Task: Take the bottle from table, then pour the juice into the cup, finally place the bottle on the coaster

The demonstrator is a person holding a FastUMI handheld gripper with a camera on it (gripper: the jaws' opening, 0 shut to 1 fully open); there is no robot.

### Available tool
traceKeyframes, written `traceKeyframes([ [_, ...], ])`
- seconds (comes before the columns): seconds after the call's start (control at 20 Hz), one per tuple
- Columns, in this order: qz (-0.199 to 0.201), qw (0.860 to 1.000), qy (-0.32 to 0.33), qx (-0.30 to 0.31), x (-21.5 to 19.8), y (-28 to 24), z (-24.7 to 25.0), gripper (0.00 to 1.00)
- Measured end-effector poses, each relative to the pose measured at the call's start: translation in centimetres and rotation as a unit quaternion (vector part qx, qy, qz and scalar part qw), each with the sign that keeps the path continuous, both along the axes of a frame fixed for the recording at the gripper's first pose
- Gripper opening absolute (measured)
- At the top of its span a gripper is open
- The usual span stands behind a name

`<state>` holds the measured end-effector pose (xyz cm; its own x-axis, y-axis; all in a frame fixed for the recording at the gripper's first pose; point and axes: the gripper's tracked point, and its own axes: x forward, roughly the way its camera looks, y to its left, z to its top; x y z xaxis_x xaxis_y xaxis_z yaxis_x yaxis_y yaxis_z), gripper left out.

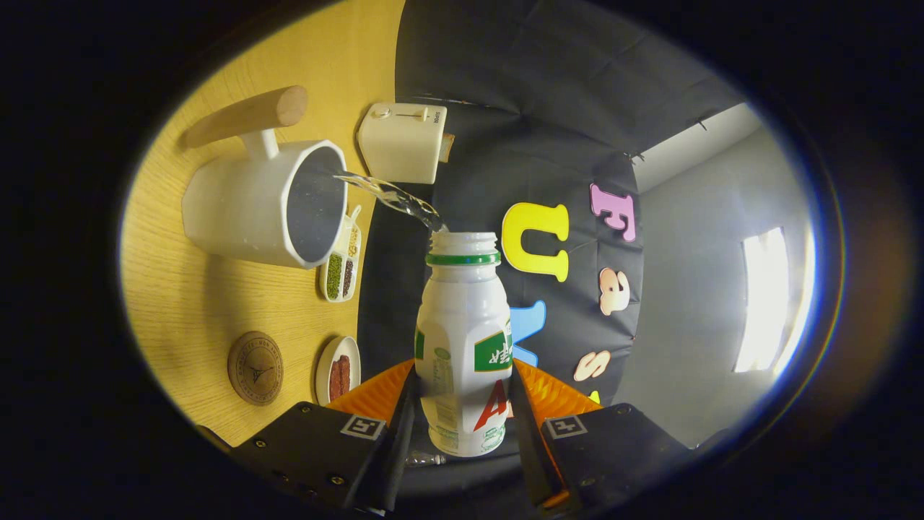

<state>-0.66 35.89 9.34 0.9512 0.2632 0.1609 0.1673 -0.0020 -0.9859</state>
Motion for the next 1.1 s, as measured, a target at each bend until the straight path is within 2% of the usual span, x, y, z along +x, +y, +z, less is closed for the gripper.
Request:
traceKeyframes([
  [1.1,-0.004,0.999,-0.02,-0.025,0.27,-0.2,0.76,0.66],
])
